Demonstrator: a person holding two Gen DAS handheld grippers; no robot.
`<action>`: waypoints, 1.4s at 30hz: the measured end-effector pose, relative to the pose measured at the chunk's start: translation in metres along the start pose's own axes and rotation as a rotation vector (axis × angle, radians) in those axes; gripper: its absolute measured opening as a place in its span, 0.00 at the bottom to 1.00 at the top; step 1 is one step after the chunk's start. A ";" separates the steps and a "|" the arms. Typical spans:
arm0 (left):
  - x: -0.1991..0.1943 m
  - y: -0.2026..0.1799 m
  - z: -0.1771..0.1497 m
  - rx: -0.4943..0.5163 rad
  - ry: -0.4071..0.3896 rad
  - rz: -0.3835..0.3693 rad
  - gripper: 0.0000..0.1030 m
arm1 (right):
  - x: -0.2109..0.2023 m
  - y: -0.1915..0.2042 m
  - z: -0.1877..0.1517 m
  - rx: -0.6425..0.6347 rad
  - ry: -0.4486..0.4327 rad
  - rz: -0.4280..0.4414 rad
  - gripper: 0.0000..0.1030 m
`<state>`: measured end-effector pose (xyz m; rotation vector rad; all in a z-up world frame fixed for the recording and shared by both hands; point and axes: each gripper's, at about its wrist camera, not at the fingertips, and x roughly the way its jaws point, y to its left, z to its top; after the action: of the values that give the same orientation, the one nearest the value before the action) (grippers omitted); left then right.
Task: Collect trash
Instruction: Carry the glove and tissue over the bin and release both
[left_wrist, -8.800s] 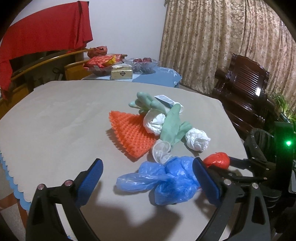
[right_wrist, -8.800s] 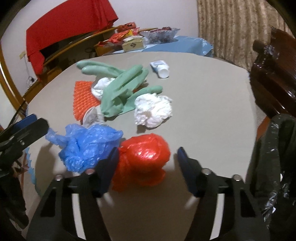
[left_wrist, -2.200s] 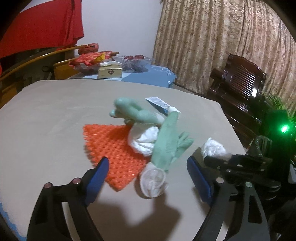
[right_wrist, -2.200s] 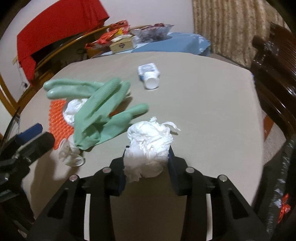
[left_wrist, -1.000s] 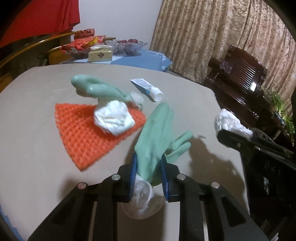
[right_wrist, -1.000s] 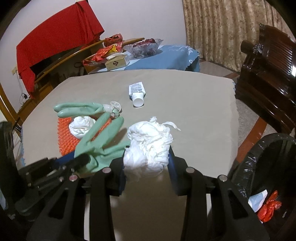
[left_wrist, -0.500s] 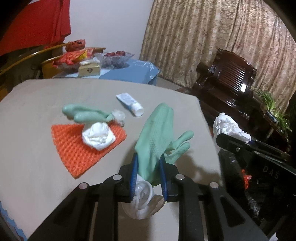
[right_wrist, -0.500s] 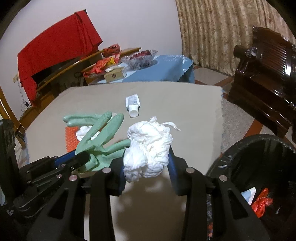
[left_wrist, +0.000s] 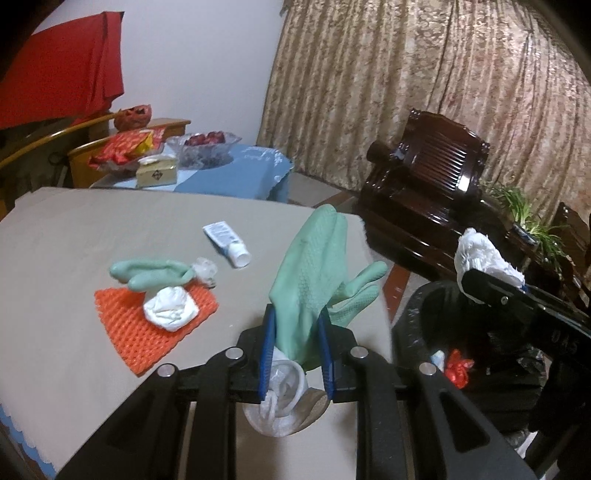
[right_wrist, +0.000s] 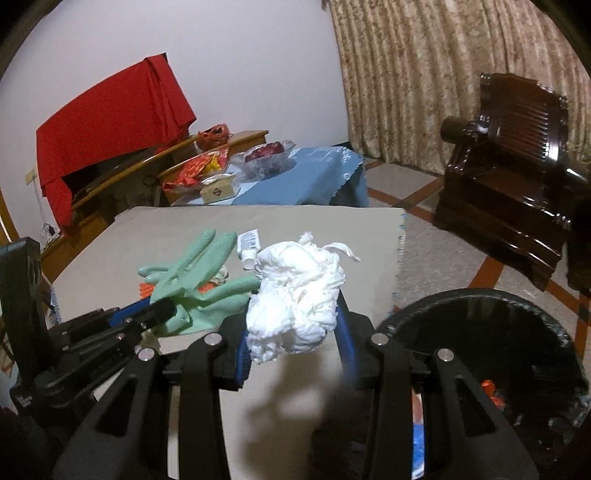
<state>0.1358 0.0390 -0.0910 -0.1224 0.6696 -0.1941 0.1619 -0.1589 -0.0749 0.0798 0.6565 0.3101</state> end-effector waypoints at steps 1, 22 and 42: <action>-0.001 -0.003 0.001 0.003 -0.002 -0.006 0.21 | -0.004 -0.004 -0.001 0.004 -0.003 -0.008 0.36; 0.002 -0.125 0.009 0.163 -0.003 -0.245 0.21 | -0.091 -0.093 -0.037 0.120 -0.068 -0.220 0.36; 0.024 -0.197 -0.003 0.250 0.045 -0.361 0.21 | -0.126 -0.140 -0.069 0.181 -0.075 -0.347 0.36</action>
<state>0.1246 -0.1583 -0.0737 0.0024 0.6590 -0.6264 0.0617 -0.3326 -0.0787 0.1479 0.6102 -0.0873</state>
